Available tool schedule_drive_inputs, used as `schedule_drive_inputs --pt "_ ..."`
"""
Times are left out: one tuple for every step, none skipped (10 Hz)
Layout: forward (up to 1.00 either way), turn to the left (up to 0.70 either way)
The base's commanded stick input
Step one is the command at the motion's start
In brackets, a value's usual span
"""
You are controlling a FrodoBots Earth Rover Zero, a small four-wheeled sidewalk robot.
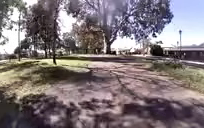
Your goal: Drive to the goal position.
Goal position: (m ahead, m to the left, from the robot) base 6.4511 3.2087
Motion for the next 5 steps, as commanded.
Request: schedule_drive_inputs --pt "0.7 0.0" --pt "0.7 0.02" --pt "0.7 0.03" --pt "0.7 0.03" --pt "0.7 0.34"
